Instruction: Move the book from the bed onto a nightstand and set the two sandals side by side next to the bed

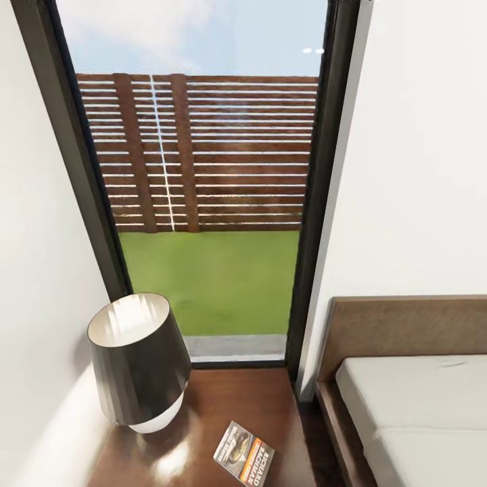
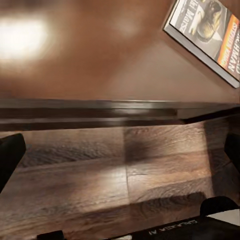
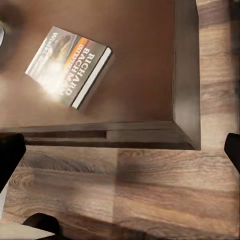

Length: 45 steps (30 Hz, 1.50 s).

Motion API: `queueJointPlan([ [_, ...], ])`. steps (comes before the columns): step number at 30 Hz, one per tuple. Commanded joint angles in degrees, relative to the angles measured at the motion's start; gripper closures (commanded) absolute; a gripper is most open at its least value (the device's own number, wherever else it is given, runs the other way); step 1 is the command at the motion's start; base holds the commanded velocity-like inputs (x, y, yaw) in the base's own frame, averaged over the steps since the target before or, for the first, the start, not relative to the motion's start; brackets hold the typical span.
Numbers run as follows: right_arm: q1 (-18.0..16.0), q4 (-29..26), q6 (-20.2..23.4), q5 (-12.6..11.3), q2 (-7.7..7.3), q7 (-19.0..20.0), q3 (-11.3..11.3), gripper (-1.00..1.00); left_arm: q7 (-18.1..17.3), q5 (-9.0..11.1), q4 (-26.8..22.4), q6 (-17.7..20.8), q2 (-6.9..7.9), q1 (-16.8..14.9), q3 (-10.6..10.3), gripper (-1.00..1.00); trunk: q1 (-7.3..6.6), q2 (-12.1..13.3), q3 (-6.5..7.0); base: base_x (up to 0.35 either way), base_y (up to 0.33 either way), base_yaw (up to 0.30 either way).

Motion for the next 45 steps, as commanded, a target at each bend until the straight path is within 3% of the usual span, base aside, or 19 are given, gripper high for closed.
queueJointPlan([
  [1,0.14,0.24,-0.36,-0.49,0.02,-0.20,0.28,-1.00,0.38,0.31,0.06,-0.30,-0.03,0.20,-0.45,-1.00,-0.23,0.38,0.13,0.000,0.000,0.000],
  [2,1.28,0.27,-0.35,-0.44,0.08,-3.97,0.30,-1.00,1.63,-1.58,0.07,-0.31,-0.10,1.59,-0.44,-1.00,-0.45,0.78,0.31,0.000,0.000,0.000],
  [7,3.19,0.29,0.00,-0.42,0.50,-12.47,0.36,-1.00,3.12,-7.94,0.13,-0.32,-0.32,2.90,-0.47,-1.00,-1.55,2.79,1.21,0.000,0.000,0.000],
  [9,3.55,0.33,0.17,-0.37,0.61,-18.99,0.37,-1.00,6.44,-11.34,0.20,-0.27,-0.98,3.58,-0.44,-1.00,-1.99,3.59,1.57,0.000,0.000,0.000],
  [11,4.45,0.35,0.31,-0.20,0.71,-25.03,0.37,-1.00,13.16,-13.43,0.24,-0.18,-2.03,4.98,-0.43,-1.00,-2.42,4.39,1.93,0.000,0.000,0.000],
  [15,5.66,0.31,0.36,0.04,0.74,-27.62,0.37,-1.00,20.07,-14.26,0.19,-0.15,-3.71,6.58,-0.42,-1.00,-3.30,6.00,2.64,0.000,0.000,0.000],
  [19,5.94,0.28,0.37,0.10,0.72,-28.20,0.37,-1.00,22.02,-14.44,0.17,-0.14,-4.17,7.23,-0.42,-1.00,-4.18,7.60,3.36,0.000,0.000,0.000],
  [24,5.99,0.28,0.37,0.11,0.78,-28.13,0.45,-1.00,22.39,-14.51,0.10,-0.14,-4.34,7.35,-0.42,-1.00,-5.28,9.61,4.26,0.000,0.000,0.000],
  [33,6.00,0.27,0.37,0.11,2.25,-28.27,0.45,-1.00,22.42,-14.40,0.08,-0.22,-4.44,7.36,-0.35,-1.00,-5.28,9.61,4.26,0.000,0.000,0.000],
  [45,6.00,0.12,0.31,-0.04,2.45,-28.43,0.38,-1.00,22.42,-14.21,0.08,-0.23,-4.44,7.36,-0.12,-1.00,-5.28,9.61,4.26,0.000,0.000,0.000],
])
